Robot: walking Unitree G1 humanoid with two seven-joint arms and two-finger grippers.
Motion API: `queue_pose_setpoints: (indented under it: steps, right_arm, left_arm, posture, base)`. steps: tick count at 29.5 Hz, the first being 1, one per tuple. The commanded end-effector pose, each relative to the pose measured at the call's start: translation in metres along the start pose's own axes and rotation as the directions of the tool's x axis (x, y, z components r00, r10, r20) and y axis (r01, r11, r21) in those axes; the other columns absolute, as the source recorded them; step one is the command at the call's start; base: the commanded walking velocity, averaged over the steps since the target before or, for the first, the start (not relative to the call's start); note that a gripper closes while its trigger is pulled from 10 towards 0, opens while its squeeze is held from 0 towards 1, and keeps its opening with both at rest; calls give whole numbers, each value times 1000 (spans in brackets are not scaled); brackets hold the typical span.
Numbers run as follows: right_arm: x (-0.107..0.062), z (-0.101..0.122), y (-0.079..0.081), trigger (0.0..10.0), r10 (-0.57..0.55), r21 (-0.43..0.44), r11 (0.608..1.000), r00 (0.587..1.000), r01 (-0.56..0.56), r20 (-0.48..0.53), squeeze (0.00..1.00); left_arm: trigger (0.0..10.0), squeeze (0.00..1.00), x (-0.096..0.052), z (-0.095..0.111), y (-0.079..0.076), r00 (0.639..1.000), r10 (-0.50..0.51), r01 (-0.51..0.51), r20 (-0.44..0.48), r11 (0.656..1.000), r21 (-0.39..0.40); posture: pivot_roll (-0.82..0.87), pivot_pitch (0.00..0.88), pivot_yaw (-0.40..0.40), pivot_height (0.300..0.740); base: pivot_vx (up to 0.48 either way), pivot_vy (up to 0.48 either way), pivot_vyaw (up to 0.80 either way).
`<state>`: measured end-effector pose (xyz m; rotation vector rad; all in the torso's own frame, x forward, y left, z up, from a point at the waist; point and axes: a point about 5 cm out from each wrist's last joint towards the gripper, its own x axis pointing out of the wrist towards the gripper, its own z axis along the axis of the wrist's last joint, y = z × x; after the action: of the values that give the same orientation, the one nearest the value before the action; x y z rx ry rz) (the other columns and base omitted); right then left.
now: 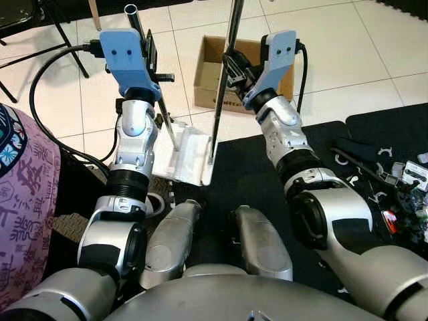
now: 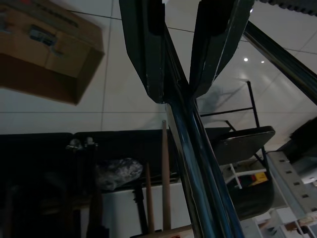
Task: Sweep floor
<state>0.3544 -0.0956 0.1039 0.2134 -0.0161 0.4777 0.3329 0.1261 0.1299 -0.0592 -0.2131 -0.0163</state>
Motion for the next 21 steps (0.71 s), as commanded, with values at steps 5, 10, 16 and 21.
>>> queue_pose_setpoints:
  steps: [5,10,16,21]
  right_arm:
    - [2,5,1,10000,6,3,1000,1000,-6,25,0]
    - [2,5,0,10000,2,0,1000,1000,-2,24,0]
    - [1,9,-7,10000,-22,-9,1000,999,22,31,0]
    - [-2,21,-21,10000,-67,-41,997,995,69,68,0]
  left_arm:
    - [10000,0,2,7,-5,999,-9,10,33,1000,-18]
    - [10000,0,3,7,-4,999,6,-5,33,999,-38]
    - [10000,0,5,8,-6,1000,10,-8,29,998,-57]
    - [10000,0,11,15,-14,999,-8,12,43,997,-73]
  posture:
    - [-6,73,13,740]
    - [-8,68,10,740]
    - [-17,67,5,740]
    - [-30,67,6,740]
  base:
    - [0,0,0]
    - [0,0,0]
    - [0,0,0]
    - [0,0,0]
